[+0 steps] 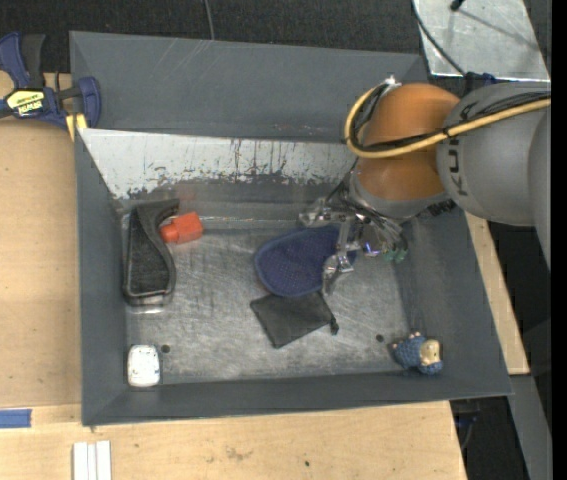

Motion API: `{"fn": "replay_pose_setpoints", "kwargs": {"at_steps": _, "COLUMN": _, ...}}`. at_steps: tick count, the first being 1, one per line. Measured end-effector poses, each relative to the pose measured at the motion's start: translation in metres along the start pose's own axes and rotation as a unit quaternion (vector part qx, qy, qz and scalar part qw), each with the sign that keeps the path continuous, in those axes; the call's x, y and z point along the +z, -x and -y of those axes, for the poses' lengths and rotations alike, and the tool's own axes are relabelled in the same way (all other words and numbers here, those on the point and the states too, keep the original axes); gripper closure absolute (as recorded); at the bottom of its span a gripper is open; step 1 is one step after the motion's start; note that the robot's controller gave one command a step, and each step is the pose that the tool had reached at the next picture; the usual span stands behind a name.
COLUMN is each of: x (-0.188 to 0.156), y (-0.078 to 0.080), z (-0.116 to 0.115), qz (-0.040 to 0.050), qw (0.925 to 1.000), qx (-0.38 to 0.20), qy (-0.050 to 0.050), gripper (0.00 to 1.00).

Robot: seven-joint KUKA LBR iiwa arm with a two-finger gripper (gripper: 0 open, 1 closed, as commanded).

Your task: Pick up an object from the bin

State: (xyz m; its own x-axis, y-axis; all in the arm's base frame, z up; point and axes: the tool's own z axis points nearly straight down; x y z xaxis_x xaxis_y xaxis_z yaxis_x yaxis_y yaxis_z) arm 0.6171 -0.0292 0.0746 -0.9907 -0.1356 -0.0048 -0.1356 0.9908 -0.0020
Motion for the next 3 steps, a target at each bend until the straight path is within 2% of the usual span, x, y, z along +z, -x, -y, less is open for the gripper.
{"fn": "replay_pose_setpoints", "kwargs": {"at_steps": 2, "x": -0.002, "y": 0.002, "z": 0.001, "qz": 0.0015, "qw": 1.0000, "qx": 0.001, "qy": 0.000, "gripper": 0.00}}
{"fn": "replay_pose_setpoints", "kwargs": {"at_steps": 3, "x": -0.001, "y": 0.018, "z": -0.041, "qz": 0.0058, "qw": 0.9931, "qx": -0.117, "qy": -0.002, "gripper": 0.00}}
